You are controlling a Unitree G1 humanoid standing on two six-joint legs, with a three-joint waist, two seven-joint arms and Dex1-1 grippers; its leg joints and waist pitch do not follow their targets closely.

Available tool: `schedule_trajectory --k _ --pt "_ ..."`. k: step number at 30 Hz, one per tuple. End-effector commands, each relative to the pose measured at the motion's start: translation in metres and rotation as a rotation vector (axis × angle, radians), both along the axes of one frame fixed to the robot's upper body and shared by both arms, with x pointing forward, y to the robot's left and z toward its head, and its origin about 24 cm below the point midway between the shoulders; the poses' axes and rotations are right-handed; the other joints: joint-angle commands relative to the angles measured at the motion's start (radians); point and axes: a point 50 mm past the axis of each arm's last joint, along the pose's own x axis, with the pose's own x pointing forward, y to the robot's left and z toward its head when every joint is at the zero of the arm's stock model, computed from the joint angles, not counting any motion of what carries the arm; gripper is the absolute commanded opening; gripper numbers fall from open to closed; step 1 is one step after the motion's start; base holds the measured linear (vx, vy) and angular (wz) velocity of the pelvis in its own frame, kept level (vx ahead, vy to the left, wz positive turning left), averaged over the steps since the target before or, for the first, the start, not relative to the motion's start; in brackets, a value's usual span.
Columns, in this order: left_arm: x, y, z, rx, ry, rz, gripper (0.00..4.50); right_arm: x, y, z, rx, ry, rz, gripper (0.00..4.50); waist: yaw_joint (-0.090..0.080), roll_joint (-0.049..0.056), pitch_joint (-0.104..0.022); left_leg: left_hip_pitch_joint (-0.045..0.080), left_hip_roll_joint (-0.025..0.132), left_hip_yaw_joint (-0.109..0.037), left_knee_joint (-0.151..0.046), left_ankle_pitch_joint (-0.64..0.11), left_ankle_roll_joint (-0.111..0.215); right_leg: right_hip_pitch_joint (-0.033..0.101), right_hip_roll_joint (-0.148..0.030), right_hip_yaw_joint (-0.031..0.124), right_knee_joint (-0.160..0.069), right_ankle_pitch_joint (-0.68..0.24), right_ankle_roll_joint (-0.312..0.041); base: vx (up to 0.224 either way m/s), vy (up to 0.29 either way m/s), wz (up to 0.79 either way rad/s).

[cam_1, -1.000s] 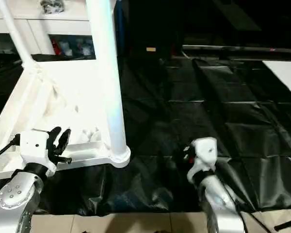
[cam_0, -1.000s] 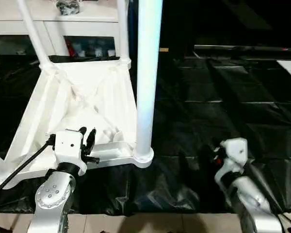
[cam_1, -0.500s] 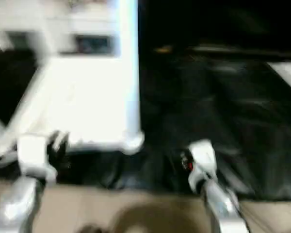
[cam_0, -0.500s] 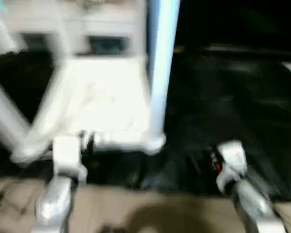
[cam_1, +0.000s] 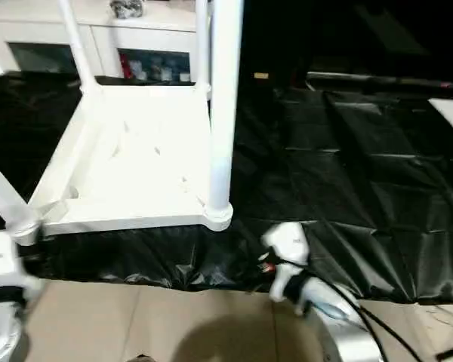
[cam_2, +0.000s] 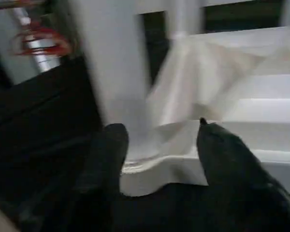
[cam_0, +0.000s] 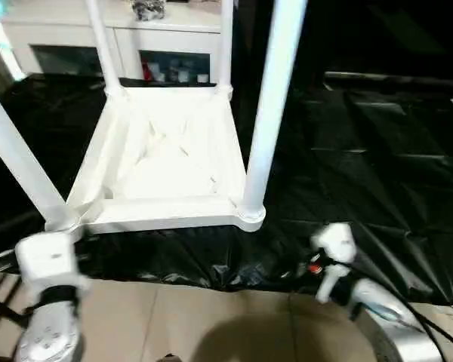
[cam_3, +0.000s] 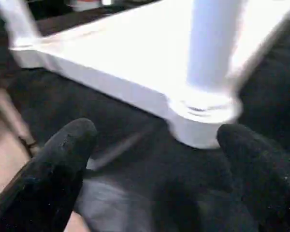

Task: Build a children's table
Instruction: Rotate leg to tighten

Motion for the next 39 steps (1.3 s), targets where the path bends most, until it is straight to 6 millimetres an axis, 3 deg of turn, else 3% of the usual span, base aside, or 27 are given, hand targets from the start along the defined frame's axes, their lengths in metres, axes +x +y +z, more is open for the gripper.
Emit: schedule_trajectory --k 1,4,5,9,10,11,14,16,19,20,22,24,25,26,28,29,30,31,33,34,35,36,37,38,39 --pt "-0.002 0.007 0.004 0.005 -0.007 0.065 2.79 0.001 0.005 0.005 0.025 -0.001 0.061 4.50 -0.001 0.008 -0.031 0.027 0.062 -0.032 -0.101 -0.283 0.019 0.003 -0.077 0.037 -0.087 0.034 -0.148 0.000 0.000 0.00" --pt "0.004 0.005 0.006 -0.020 -0.018 0.038 3.00 0.004 0.011 0.008 0.044 -0.003 0.117 4.50 0.004 0.008 -0.029 0.031 0.062 -0.029 -0.103 -0.320 0.002 -0.004 -0.081 0.042 -0.094 -0.006 -0.141 0.000 0.000 0.00" --pt "0.005 0.003 0.006 -0.019 -0.019 0.030 3.09 0.005 0.009 0.009 0.044 -0.005 0.118 4.50 0.009 0.016 -0.030 0.036 0.063 -0.029 -0.104 -0.333 -0.010 -0.007 -0.082 0.043 -0.095 -0.023 -0.140 0.000 0.000 0.00" --pt "0.024 0.000 0.005 -0.036 -0.024 -0.058 3.44 0.010 0.013 0.009 0.055 -0.006 0.131 4.50 0.019 0.014 -0.030 0.037 0.056 -0.027 -0.106 -0.356 -0.033 -0.011 -0.082 0.046 -0.102 -0.075 -0.126 0.000 0.000 0.00" --pt "0.027 0.000 0.005 -0.038 -0.023 -0.067 3.72 0.011 0.013 0.009 0.057 -0.005 0.131 4.50 0.020 0.013 -0.030 0.033 0.057 -0.028 -0.109 -0.344 -0.034 -0.006 -0.083 0.045 -0.101 -0.065 -0.122 0.000 0.000 0.00" --pt "0.031 -0.001 0.005 -0.034 -0.017 -0.078 3.72 0.012 0.013 0.009 0.073 0.002 0.137 4.50 0.019 0.020 -0.030 0.034 0.058 -0.029 -0.110 -0.347 -0.039 -0.007 -0.082 0.045 -0.101 -0.047 -0.123 0.000 0.000 0.00" --pt "0.047 0.006 0.004 -0.023 0.001 -0.110 4.02 0.016 0.021 0.008 0.083 0.010 0.174 4.50 0.022 0.021 -0.035 0.034 0.052 -0.029 -0.106 -0.332 -0.035 -0.004 -0.083 0.044 -0.097 -0.039 -0.129 0.000 0.000 0.00" --pt "0.053 0.010 0.004 -0.011 0.014 -0.108 4.15 0.018 0.023 0.008 0.080 0.008 0.181 4.50 0.021 0.022 -0.038 0.027 0.052 -0.030 -0.104 -0.262 -0.022 0.002 -0.081 0.041 -0.089 0.035 -0.134 0.000 0.000 0.00" --pt "0.060 0.024 0.003 0.011 0.036 -0.056 4.37 0.021 0.028 0.009 0.062 -0.015 0.182 4.50 0.026 0.019 -0.042 0.033 0.055 -0.027 -0.101 -0.237 -0.014 0.001 -0.082 0.039 -0.083 0.092 -0.147 0.000 0.000 0.00" --pt "0.065 0.033 0.005 0.010 0.029 -0.027 4.44 0.022 0.033 0.010 0.068 -0.022 0.190 4.50 0.029 0.027 -0.042 0.034 0.053 -0.026 -0.100 -0.239 -0.017 -0.003 -0.081 0.038 -0.082 0.091 -0.151 0.000 0.000 0.00" --pt "0.067 0.036 0.007 0.006 0.022 -0.020 4.44 0.022 0.035 0.010 0.071 -0.023 0.201 4.50 0.027 0.028 -0.043 0.036 0.055 -0.028 -0.103 -0.255 -0.024 -0.002 -0.081 0.038 -0.082 0.090 -0.155 0.000 0.000 0.00" --pt "0.074 0.044 0.006 -0.019 0.014 -0.026 4.44 0.023 0.043 0.012 0.081 -0.028 0.219 4.50 0.029 0.019 -0.043 0.034 0.056 -0.028 -0.103 -0.242 -0.022 0.001 -0.081 0.038 -0.080 0.113 -0.157 0.000 0.000 0.00" --pt "0.077 0.045 0.005 -0.033 0.011 -0.034 4.44 0.025 0.045 0.012 0.085 -0.028 0.220 4.50 0.031 0.030 -0.046 0.038 0.052 -0.027 -0.101 -0.243 -0.023 -0.003 -0.082 0.039 -0.077 0.114 -0.158 0.000 0.000 0.00" --pt "0.079 0.046 0.006 -0.046 0.007 -0.040 4.44 0.026 0.047 0.013 0.085 -0.031 0.226 4.50 0.030 0.035 -0.045 0.037 0.053 -0.028 -0.103 -0.252 -0.030 -0.004 -0.082 0.039 -0.078 0.111 -0.159 0.000 0.000 0.00" --pt "0.083 0.049 0.007 -0.051 -0.001 -0.040 4.44 0.028 0.050 0.013 0.076 -0.039 0.238 4.50 0.028 0.030 -0.046 0.037 0.056 -0.027 -0.105 -0.259 -0.037 -0.002 -0.083 0.039 -0.077 0.116 -0.162 0.000 0.000 0.00" --pt "0.086 0.050 0.007 -0.067 -0.006 -0.034 4.44 0.030 0.050 0.014 0.079 -0.041 0.241 4.50 0.031 0.022 -0.045 0.038 0.058 -0.026 -0.105 -0.253 -0.034 -0.001 -0.085 0.040 -0.075 0.119 -0.167 0.000 0.000 0.00" --pt "0.088 0.051 0.007 -0.080 -0.009 -0.030 4.44 0.032 0.050 0.015 0.081 -0.041 0.243 4.50 0.031 0.026 -0.045 0.038 0.057 -0.026 -0.105 -0.251 -0.034 -0.002 -0.085 0.040 -0.075 0.121 -0.168 0.000 0.000 0.00" --pt "0.090 0.053 0.008 -0.090 -0.014 -0.032 4.44 0.033 0.051 0.016 0.086 -0.042 0.248 4.50 0.029 0.015 -0.045 0.036 0.056 -0.024 -0.104 -0.238 -0.029 0.001 -0.085 0.040 -0.076 0.135 -0.167 0.000 0.000 0.00" --pt "0.095 0.055 0.011 -0.092 -0.019 -0.041 4.44 0.036 0.054 0.017 0.087 -0.044 0.258 4.50 0.032 0.021 -0.046 0.036 0.056 -0.024 -0.103 -0.224 -0.025 0.000 -0.087 0.040 -0.074 0.144 -0.167 0.000 0.000 0.00" --pt "0.099 0.056 0.011 -0.090 -0.014 -0.043 4.44 0.038 0.056 0.016 0.078 -0.044 0.271 4.50 0.031 0.009 -0.045 0.035 0.054 -0.021 -0.103 -0.223 -0.018 0.001 -0.088 0.040 -0.074 0.128 -0.167 0.000 0.000 0.00" --pt "0.101 0.057 0.012 -0.088 -0.010 -0.044 4.44 0.039 0.057 0.015 0.069 -0.045 0.283 4.50 0.031 0.011 -0.047 0.038 0.056 -0.021 -0.103 -0.216 -0.019 0.000 -0.088 0.040 -0.075 0.119 -0.168 0.000 0.000 0.00" --pt "0.104 0.059 0.011 -0.092 -0.002 -0.037 4.44 0.040 0.058 0.015 0.071 -0.040 0.302 4.50 0.030 0.007 -0.047 0.037 0.057 -0.021 -0.103 -0.210 -0.019 0.000 -0.088 0.040 -0.075 0.126 -0.168 0.000 0.000 0.00" --pt "0.104 0.059 0.011 -0.092 -0.002 -0.037 4.44 0.040 0.058 0.015 0.071 -0.040 0.302 4.50 0.031 0.012 -0.046 0.038 0.057 -0.022 -0.104 -0.215 -0.021 -0.002 -0.086 0.039 -0.074 0.127 -0.166 0.000 0.000 0.00" --pt "0.105 0.064 0.010 -0.097 0.012 -0.025 4.44 0.039 0.062 0.015 0.067 -0.029 0.351 4.50 0.029 0.001 -0.046 0.038 0.059 -0.022 -0.105 -0.213 -0.019 0.001 -0.087 0.038 -0.073 0.139 -0.166 0.000 0.000 0.00" --pt "0.105 0.064 0.009 -0.098 0.015 -0.023 4.28 0.039 0.062 0.015 0.065 -0.026 0.362 4.50 0.029 0.003 -0.047 0.038 0.058 -0.022 -0.105 -0.210 -0.018 0.001 -0.086 0.038 -0.071 0.144 -0.166 0.000 0.000 0.00"
